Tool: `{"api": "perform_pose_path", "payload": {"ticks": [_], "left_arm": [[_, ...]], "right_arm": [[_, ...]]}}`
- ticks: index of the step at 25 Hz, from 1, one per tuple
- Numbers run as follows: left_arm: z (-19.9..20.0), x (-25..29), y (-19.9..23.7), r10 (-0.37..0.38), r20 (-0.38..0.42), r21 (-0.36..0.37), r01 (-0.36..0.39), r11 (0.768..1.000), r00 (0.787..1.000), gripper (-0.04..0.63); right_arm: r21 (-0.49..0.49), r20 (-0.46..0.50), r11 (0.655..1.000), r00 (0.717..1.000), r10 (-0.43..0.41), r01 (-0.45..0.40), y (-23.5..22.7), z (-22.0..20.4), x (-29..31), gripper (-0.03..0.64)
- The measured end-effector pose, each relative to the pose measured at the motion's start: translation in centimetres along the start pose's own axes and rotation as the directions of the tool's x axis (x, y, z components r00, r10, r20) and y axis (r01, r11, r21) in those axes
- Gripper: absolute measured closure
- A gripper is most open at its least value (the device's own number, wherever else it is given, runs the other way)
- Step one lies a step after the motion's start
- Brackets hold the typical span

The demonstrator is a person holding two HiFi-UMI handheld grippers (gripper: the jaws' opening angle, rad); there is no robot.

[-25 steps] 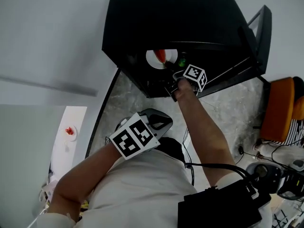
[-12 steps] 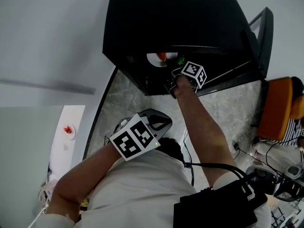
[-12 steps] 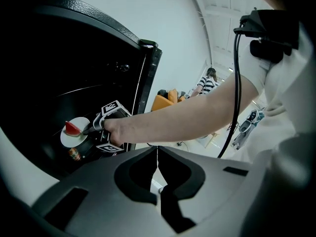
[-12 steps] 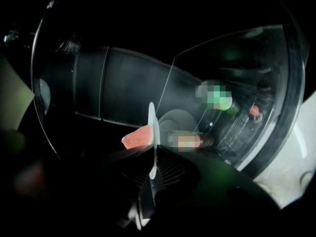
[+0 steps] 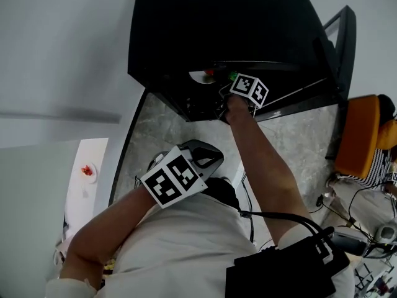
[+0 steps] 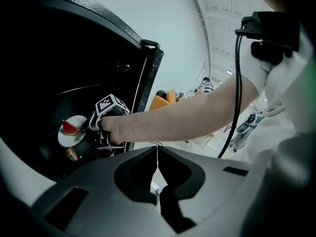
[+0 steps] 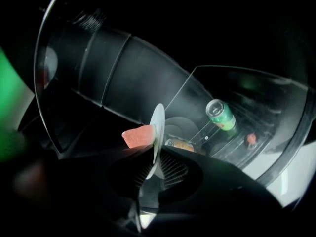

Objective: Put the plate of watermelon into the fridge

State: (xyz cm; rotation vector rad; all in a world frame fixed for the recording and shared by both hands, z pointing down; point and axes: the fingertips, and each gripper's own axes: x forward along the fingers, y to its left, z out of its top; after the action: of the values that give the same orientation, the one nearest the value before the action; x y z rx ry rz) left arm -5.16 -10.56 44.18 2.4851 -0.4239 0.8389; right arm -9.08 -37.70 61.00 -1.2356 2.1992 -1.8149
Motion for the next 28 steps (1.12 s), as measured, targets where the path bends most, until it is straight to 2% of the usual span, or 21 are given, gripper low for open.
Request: {"api": "perform_pose_path", "payload": {"ticks": [6,11,23,28], "left_arm": [[0.0,0.1,-0.3,-0.027,-0.006,0.000,0.027,1.000,1.000,0.583],[0.0,0.1,-0.4,-0.050,0.000,-0.025,0.050,0.998,0.999,0.581],[-0.1,0.1,-0.4,-0.055,-0.017,-0.016,0.055,0.998,0.998,0.581],[-0.2,0.2,-0.4,-0.058,-0.020,-0.025,0.058,0.998,0.998,0.582]], "right_arm": [[-0.142,-0.024,0.988,0.998,-0.062,0.058,-0.4,0.0,-0.7,0.568],[-0.273,-0.057,0.952,0.986,-0.158,0.137,-1.4,-0.1,-1.2,0.531],[-0.391,-0.071,0.892,0.959,-0.275,0.227,-2.5,-0.2,-1.6,0.492],[-0.471,-0.042,0.840,0.944,-0.326,0.269,-2.8,0.2,-1.9,0.472]]}}
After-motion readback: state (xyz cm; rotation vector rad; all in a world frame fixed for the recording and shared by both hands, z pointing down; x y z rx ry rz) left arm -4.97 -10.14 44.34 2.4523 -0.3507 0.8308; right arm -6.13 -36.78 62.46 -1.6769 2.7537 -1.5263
